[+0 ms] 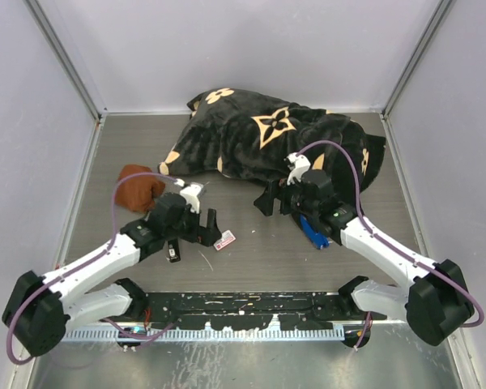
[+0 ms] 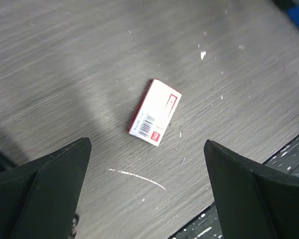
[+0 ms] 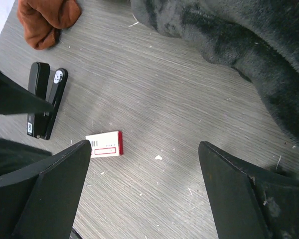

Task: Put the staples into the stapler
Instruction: Pick up the staple box from the center of the board.

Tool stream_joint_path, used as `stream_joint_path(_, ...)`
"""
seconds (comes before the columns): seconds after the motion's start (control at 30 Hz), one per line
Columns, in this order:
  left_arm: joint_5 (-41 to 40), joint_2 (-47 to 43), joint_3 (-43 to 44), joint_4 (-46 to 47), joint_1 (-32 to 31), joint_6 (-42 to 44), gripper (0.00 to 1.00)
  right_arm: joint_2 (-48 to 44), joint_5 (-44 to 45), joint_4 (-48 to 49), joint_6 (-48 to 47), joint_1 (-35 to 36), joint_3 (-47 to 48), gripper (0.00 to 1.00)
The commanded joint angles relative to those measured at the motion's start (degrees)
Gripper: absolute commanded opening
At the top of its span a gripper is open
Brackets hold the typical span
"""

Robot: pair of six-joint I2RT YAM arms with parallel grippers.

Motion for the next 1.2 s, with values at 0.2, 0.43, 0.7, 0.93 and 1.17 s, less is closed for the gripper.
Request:
stream_joint_path(0.2,3.64,12.04,-5.14,28.25,-5.02,15.75,0.99,-7.35,2.47,6.65,2.58,-0.12,-1.53,0.96)
stream_joint_path(0.43,2.92,19.09,-3.85,29.72,-8.16,20.45,0.91,-8.99,3.48,5.77,3.74,-0.14,-2.45,0.96)
stream_joint_path(0.7,-0.25,22.24,-2.95,27.75,-10.4,22.47,0.79,-8.21,4.19,5.81,3.94,-0.17,-2.0,0.96)
stream_joint_path(0.93,-0.38,24.01,-1.17,25.04,-11.04,22.66,0.71,-8.14,4.06,6.13,4.28,-0.15,-2.2,0.96)
stream_joint_path(1.17,-2.01,24.87,-0.13,23.05,-12.91,23.11,0.61,-8.99,4.93,6.19,4.32,-0.19,-2.55,0.96)
